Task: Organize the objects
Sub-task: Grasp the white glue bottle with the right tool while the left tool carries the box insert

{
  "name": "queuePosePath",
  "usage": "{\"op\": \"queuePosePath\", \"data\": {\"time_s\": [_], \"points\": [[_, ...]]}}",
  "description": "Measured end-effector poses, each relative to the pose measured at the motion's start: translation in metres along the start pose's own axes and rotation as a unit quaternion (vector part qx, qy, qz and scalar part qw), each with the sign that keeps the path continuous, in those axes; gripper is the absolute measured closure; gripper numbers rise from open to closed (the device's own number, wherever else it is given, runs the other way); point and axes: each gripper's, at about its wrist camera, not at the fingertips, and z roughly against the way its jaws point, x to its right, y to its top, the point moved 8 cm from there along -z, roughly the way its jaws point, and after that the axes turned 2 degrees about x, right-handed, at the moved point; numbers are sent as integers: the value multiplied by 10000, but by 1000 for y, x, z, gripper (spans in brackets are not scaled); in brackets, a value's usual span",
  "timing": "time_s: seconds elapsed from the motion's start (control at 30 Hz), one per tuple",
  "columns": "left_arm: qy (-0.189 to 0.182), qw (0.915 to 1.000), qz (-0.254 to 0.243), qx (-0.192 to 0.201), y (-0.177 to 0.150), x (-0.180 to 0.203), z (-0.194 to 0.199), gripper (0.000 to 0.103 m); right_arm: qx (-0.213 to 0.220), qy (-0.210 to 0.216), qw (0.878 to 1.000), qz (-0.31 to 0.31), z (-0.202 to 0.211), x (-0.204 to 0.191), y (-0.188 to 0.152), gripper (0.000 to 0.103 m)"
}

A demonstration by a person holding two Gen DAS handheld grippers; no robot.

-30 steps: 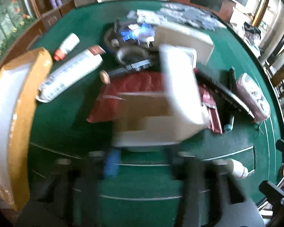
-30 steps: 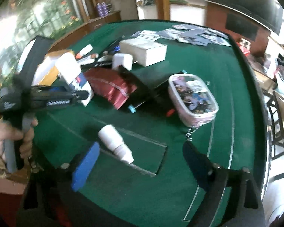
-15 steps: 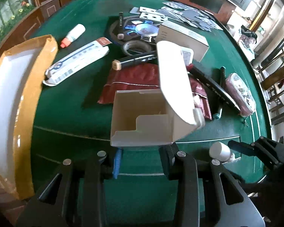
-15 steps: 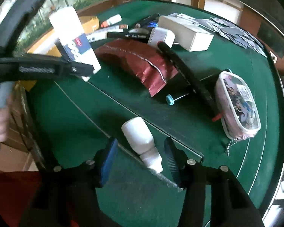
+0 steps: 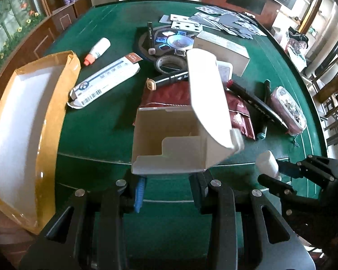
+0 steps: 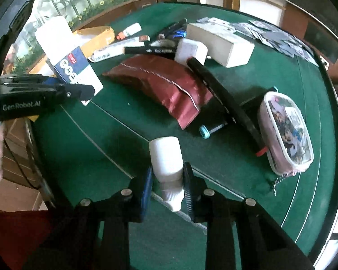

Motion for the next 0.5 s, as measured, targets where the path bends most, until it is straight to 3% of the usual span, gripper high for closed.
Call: {"op": "queuePosePath", "data": {"time_s": [0.2, 0.4, 0.5], "points": [[9, 9999, 75, 104, 4, -20, 15, 69, 166, 80, 9998, -16, 5, -17, 16, 77], [231, 9971, 630, 367, 6, -83, 48, 69, 277, 219, 9994, 6, 6, -40, 30, 77], [518, 9930, 940, 500, 8, -127, 62, 69, 306, 289, 9991, 50, 3, -52, 36, 77]]}}
